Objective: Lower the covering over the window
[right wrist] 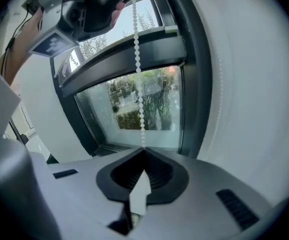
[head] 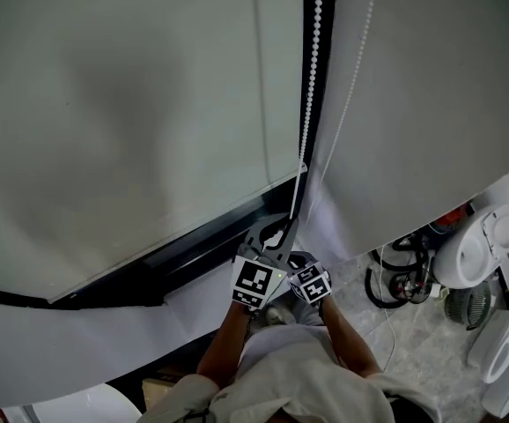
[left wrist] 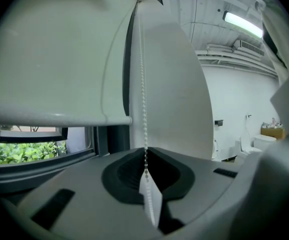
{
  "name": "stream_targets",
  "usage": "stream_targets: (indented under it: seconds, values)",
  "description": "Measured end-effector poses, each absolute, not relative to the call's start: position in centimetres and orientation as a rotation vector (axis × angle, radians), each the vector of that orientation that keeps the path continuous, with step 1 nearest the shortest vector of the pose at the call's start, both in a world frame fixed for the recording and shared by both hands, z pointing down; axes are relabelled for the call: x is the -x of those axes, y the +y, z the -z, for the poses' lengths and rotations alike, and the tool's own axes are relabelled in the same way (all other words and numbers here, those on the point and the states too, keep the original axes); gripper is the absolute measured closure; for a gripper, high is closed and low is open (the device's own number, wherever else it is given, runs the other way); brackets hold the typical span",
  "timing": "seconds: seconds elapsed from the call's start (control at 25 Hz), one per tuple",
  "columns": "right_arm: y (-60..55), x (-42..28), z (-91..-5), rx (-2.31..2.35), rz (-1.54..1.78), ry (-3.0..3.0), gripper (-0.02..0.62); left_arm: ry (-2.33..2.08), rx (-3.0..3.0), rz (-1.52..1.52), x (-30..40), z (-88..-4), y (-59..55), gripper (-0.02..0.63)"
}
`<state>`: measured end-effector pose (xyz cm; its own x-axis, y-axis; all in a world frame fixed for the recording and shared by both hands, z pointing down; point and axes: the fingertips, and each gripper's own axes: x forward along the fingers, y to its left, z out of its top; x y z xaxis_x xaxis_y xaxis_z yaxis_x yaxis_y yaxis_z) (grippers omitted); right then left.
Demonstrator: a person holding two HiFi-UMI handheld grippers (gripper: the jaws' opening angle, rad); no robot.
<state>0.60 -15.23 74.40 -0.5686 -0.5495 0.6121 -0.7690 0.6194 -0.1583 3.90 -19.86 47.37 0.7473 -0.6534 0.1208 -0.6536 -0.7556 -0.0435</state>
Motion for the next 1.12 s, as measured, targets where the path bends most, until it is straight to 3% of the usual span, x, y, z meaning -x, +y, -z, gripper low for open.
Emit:
stream_targets:
  seconds: [0.8, 1.12]
  values:
    - [-13.6, -1.8, -82.7, -0.953, -0.62, -2.18, 0.598, -1.104, -2.869, -0.347, -3.9, -55.4, -20.1, 0.583]
    - [-13.7, -1.6, -82.2, -0.965, -0.604, -2.188, 0.595, -1.112, -2.865, -0.352, -3.9, -55.4, -19.9, 0.583]
